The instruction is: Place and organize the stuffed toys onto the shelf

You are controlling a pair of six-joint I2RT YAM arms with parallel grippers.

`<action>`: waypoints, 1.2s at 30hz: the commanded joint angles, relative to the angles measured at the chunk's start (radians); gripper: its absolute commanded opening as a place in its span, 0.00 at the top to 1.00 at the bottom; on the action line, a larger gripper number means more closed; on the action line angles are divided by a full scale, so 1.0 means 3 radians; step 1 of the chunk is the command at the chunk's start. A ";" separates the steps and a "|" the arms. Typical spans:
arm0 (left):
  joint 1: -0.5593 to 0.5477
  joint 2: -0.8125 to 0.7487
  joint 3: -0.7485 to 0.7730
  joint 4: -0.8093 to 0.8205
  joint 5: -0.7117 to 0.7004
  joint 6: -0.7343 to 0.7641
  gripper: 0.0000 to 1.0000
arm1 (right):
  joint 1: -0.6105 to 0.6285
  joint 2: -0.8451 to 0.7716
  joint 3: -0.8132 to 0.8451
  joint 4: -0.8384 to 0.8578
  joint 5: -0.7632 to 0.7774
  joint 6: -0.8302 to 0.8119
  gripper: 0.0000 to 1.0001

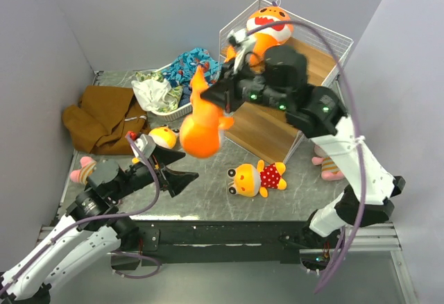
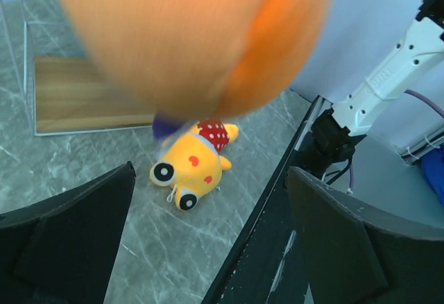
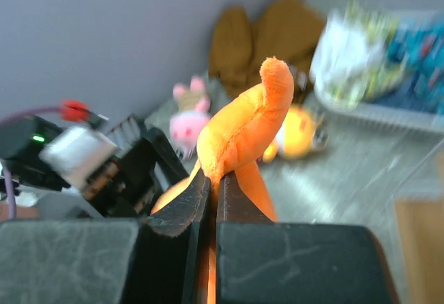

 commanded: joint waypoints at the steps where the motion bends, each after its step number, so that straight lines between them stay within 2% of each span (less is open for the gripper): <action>1: -0.0001 0.0033 0.0168 -0.0054 -0.0197 -0.0040 0.01 | -0.0014 -0.0154 0.0497 0.0154 -0.0095 -0.0856 1.00; 9: -0.0001 -0.0054 0.0173 -0.0085 -0.0345 -0.0040 0.04 | -0.0015 -0.0910 -0.0095 0.1126 -0.0054 -0.1889 1.00; 12: -0.0001 -0.0059 0.0168 -0.0090 -0.0361 -0.0035 0.04 | -0.0015 -0.1094 -0.0341 0.1459 0.0063 -0.2487 1.00; 16: -0.0001 -0.0049 0.0168 -0.0080 -0.0310 -0.0051 0.04 | -0.0020 -0.1203 -0.0668 0.1980 0.0314 -0.3549 1.00; 21: -0.0006 -0.0065 0.0168 -0.0106 -0.0269 -0.0061 0.04 | -0.0035 -0.1034 -0.0418 0.1828 0.0773 -0.4430 1.00; 25: -0.0001 -0.0080 0.0173 -0.0126 -0.0294 -0.0056 0.03 | -0.0111 -0.1100 -0.0561 0.1772 0.1050 -0.5233 1.00; 28: -0.0006 -0.0090 0.0173 -0.0136 -0.0289 -0.0056 0.04 | -0.0396 -0.1269 -0.0847 0.1573 0.0913 -0.5581 1.00; 31: -0.0006 -0.0090 0.0157 -0.0116 -0.0264 -0.0051 0.04 | -0.0591 -0.1351 -0.0980 0.1384 0.0907 -0.5694 1.00; 36: -0.0001 -0.0008 0.0168 -0.0121 -0.0223 -0.0051 0.04 | -0.0730 -0.1438 -0.1164 0.1183 0.0918 -0.5904 1.00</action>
